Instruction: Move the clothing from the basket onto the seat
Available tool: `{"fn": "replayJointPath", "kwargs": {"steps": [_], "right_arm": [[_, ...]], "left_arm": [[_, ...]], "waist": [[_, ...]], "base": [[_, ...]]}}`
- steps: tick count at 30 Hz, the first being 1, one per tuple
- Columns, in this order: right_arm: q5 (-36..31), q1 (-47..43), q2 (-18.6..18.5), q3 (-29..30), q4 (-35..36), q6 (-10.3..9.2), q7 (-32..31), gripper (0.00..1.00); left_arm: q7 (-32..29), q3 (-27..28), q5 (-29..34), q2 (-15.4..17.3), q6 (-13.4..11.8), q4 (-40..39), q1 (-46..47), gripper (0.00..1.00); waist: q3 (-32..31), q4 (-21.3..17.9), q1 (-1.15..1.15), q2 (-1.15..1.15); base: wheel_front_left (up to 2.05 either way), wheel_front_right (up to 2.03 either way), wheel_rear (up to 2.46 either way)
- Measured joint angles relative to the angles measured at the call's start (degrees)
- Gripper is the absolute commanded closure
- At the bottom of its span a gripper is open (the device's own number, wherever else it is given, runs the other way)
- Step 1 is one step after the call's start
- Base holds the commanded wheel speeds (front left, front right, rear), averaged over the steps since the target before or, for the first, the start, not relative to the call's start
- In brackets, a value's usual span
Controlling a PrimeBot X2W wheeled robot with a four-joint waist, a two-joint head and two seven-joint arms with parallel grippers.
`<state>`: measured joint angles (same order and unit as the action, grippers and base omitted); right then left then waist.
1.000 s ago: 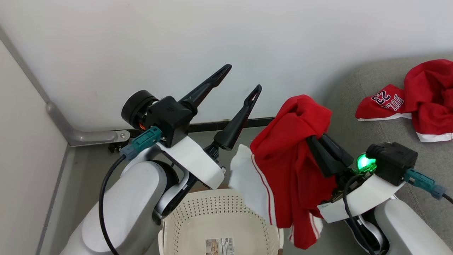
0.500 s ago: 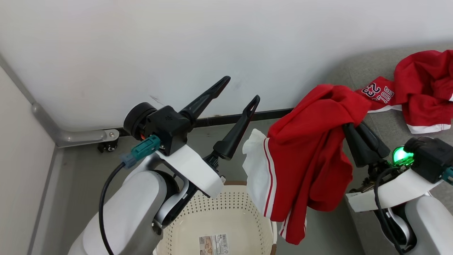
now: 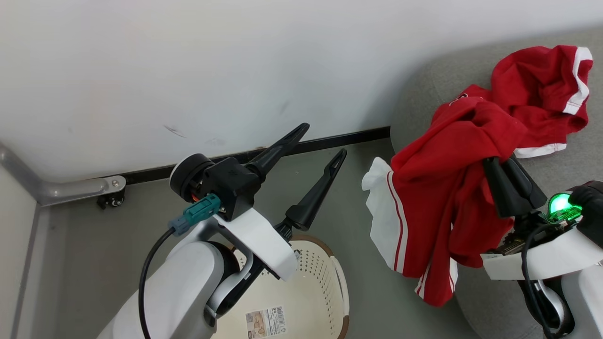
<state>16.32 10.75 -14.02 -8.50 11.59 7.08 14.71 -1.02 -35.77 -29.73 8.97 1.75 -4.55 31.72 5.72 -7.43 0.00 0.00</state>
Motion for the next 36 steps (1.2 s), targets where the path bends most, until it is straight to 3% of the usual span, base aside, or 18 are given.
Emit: {"fn": "replayJointPath", "kwargs": {"steps": [20,36], "right_arm": [[-2.18,-2.4,2.59,6.25,4.9,0.0,0.0,1.0],[-2.21,-3.77,4.64,7.15,5.43,0.0,0.0,1.0]], "left_arm": [[-0.53,-0.43,0.0,2.19,0.25,-0.03,-3.1,0.0],[-1.04,0.09,0.63,4.21,-0.62,-1.14,-5.26,0.0]], "waist": [[3.32,-8.86,0.0,0.0],[5.04,-15.37,0.0,0.0]], "base": [[0.0,0.0,0.0],[0.0,0.0,0.0]]}}
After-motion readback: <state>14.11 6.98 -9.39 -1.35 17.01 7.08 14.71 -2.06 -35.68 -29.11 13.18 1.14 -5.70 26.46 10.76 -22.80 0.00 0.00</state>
